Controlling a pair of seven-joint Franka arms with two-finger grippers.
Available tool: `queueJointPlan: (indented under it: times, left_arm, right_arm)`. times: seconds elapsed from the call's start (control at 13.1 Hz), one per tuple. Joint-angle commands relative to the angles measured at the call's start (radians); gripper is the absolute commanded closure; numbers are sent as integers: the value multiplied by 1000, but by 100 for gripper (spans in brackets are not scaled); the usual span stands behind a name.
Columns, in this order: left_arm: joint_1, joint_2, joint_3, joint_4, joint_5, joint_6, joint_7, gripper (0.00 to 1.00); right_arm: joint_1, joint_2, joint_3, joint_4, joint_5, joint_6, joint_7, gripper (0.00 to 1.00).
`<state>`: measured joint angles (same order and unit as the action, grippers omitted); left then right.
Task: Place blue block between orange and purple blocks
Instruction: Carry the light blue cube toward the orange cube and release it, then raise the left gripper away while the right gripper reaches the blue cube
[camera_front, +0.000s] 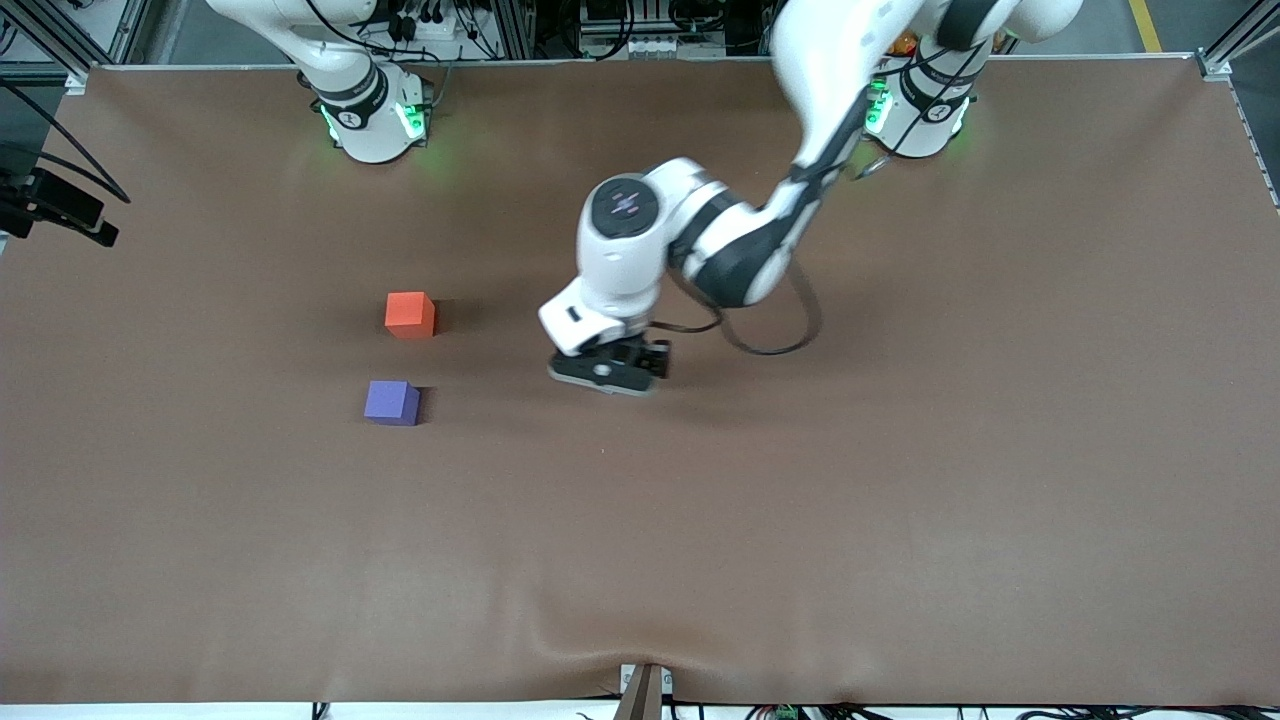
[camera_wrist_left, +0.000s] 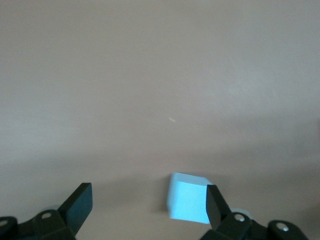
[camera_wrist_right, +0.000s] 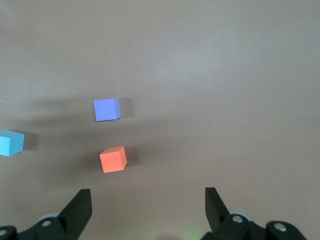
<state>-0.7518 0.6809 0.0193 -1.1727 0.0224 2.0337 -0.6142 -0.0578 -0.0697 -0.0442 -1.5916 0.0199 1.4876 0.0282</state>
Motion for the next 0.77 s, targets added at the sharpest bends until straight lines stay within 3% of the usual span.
queueJointPlan:
  times: [0.0, 0.46, 0.69]
  left_arm:
    - [141, -170, -12, -64, 21, -154, 19, 0]
    - [466, -351, -16, -65, 22, -403, 203, 0]
    - [532, -395, -12, -67, 24, -458, 226, 0]
  right_arm:
    - [-7, 49, 9, 1, 12, -13, 4, 0]
    - [154, 114, 12, 38, 29, -46, 18, 0]
    - [251, 175, 12, 82, 99, -44, 152, 0]
